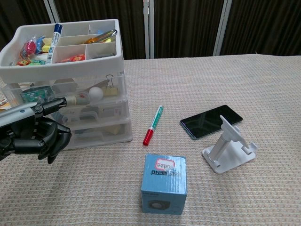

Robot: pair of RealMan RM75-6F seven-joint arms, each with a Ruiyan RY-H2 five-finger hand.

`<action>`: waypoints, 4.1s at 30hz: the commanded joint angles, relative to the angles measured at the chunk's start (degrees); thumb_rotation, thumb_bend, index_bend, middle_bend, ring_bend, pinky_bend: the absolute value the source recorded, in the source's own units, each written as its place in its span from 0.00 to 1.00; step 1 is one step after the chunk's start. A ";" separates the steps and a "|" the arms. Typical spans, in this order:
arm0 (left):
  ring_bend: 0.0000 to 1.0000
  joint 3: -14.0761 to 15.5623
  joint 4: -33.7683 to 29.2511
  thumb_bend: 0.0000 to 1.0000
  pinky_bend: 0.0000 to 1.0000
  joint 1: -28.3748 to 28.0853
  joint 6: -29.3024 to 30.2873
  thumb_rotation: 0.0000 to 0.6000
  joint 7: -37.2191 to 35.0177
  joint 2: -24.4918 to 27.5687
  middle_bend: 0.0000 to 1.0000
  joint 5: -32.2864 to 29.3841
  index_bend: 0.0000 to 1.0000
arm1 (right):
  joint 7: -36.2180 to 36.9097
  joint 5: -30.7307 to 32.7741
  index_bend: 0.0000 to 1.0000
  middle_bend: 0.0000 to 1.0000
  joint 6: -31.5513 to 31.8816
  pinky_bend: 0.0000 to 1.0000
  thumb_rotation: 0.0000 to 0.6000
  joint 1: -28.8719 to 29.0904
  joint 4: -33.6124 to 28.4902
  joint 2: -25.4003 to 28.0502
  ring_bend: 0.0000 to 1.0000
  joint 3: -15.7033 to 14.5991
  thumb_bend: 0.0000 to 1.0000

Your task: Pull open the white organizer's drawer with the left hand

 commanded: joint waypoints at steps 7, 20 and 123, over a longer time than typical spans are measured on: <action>0.76 2.13 1.26 0.97 0.63 1.74 3.12 1.00 -0.61 1.30 0.73 2.31 0.03 | -0.43 0.02 0.00 0.00 -0.11 0.00 1.00 0.00 0.10 -0.25 0.00 -0.06 0.01; 0.76 4.78 2.60 0.97 0.63 3.21 5.64 1.00 2.22 2.21 0.73 5.44 0.02 | -0.77 0.02 0.00 0.00 -0.03 0.00 1.00 -0.03 0.20 -0.48 0.00 -0.04 0.01; 0.80 8.26 -17.62 0.97 0.66 9.96 7.66 1.00 34.58 20.95 0.79 8.43 0.43 | -4.02 0.32 0.00 0.00 -1.75 0.00 1.00 0.15 -0.05 -1.52 0.00 -1.07 0.01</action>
